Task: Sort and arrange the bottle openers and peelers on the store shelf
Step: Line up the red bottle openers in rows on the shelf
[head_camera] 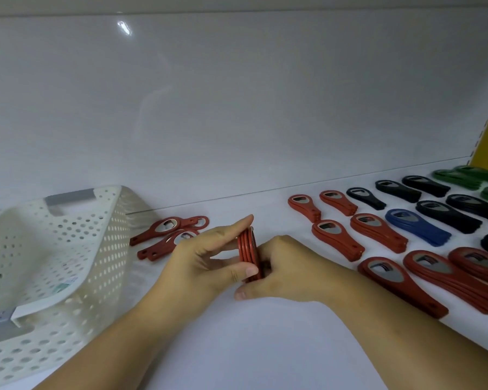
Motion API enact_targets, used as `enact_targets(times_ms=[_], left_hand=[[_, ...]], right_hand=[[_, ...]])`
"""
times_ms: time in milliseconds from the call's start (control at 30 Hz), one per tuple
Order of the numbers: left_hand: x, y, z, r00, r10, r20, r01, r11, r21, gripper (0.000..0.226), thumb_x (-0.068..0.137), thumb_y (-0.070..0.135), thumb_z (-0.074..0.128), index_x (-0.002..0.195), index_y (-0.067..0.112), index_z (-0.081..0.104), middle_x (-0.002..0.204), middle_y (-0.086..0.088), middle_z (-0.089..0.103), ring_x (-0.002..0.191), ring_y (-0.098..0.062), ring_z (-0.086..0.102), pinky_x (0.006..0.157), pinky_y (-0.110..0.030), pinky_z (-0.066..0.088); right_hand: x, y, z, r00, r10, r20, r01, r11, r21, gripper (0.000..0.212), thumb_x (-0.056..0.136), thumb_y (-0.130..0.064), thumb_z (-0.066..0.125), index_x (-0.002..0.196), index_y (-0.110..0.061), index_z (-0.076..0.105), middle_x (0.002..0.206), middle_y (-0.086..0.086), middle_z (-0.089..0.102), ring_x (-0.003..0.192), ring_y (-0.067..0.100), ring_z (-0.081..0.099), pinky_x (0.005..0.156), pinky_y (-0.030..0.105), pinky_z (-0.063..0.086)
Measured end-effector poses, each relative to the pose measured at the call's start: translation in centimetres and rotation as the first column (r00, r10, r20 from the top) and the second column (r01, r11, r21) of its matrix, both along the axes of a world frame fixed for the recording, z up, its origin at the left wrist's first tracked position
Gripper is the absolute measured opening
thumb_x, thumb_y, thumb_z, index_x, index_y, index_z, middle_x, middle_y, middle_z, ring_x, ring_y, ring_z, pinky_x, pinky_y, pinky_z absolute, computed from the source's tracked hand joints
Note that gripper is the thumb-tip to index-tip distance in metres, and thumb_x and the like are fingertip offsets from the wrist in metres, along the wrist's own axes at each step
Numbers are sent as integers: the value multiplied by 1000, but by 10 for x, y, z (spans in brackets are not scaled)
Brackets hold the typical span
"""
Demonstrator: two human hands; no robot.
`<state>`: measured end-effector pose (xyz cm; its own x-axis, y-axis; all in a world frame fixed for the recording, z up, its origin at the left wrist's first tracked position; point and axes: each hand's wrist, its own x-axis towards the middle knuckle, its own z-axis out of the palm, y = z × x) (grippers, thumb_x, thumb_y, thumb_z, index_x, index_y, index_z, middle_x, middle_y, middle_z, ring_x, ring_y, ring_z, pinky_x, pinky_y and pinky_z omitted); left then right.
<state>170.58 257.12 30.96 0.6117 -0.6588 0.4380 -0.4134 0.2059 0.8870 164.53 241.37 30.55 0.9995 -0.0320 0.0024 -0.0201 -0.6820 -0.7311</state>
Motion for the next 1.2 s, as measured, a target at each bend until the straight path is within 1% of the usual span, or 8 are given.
enact_targets(times_ms=[133, 367, 467, 633, 733, 867, 1033, 1200], left_hand=[[2, 0, -1, 999, -36, -7, 36, 999, 7, 52, 56, 22, 80, 103, 44, 71, 106, 0, 67, 107, -15, 64, 79, -25, 55], [3, -1, 2, 992, -34, -124, 28, 998, -51, 43, 53, 18, 80, 93, 33, 74, 94, -3, 72, 95, -22, 68, 77, -32, 57], [9, 1, 5, 964, -21, -266, -21, 988, -153, 44, 52, 16, 85, 94, 27, 75, 91, -9, 72, 89, -27, 69, 80, -43, 58], [9, -2, 1, 890, -89, -447, -11, 976, -218, 35, 64, 1, 67, 89, 25, 76, 88, -14, 72, 83, -28, 70, 71, -38, 59], [10, -3, -1, 870, -123, -477, -13, 962, -272, 37, 57, 3, 79, 88, 23, 77, 88, -17, 72, 81, -26, 71, 64, -31, 57], [11, -3, 2, 857, -154, -491, -27, 939, -343, 67, 29, 31, 97, 91, 20, 76, 89, -18, 72, 85, -30, 71, 65, -32, 57], [10, -4, 6, 813, -28, -582, -170, 944, -283, 49, 67, 12, 78, 112, 19, 63, 82, -6, 74, 83, -19, 71, 76, -35, 59], [18, -8, -7, 801, 215, -558, -254, 967, 8, 16, 80, 3, 70, 93, 10, 66, 80, -5, 64, 77, -18, 62, 68, -27, 54]], right_hand=[[1, 2, -1, 1000, 14, 10, -14, 1000, 2, 42, 65, -44, 81, 80, -7, 68, 63, 8, 55, 59, 16, 49, 58, 32, 37], [-5, 3, 6, 1000, 16, -21, -14, 996, 83, 38, 66, -38, 83, 68, -8, 60, 60, 3, 45, 58, 15, 41, 58, 33, 32], [-5, -1, 13, 1000, 6, 2, -6, 977, 212, 16, 71, -34, 81, 70, -19, 75, 70, 12, 67, 66, 15, 56, 69, 36, 47], [-5, 0, 14, 999, -39, -39, 46, 978, 201, 17, 73, -33, 79, 75, -17, 78, 77, 15, 69, 73, 15, 58, 84, 44, 52], [-6, 3, 15, 997, -54, -56, 66, 971, 231, 18, 71, -32, 80, 72, -14, 77, 79, 18, 70, 74, 16, 59, 90, 49, 50], [-1, 7, 19, 991, -132, -37, 137, 973, 185, 45, 54, -49, 77, 72, -8, 74, 77, 28, 64, 70, 21, 53, 74, 46, 51], [6, 4, 36, 974, -215, -75, 220, 974, 60, 49, 64, -39, 79, 73, 6, 64, 60, 8, 42, 58, 18, 37, 51, 23, 29], [40, -25, 44, 866, -487, -114, 457, 863, -214, 38, 55, -39, 80, 68, -5, 69, 60, 0, 52, 54, 16, 49, 50, 22, 34]])
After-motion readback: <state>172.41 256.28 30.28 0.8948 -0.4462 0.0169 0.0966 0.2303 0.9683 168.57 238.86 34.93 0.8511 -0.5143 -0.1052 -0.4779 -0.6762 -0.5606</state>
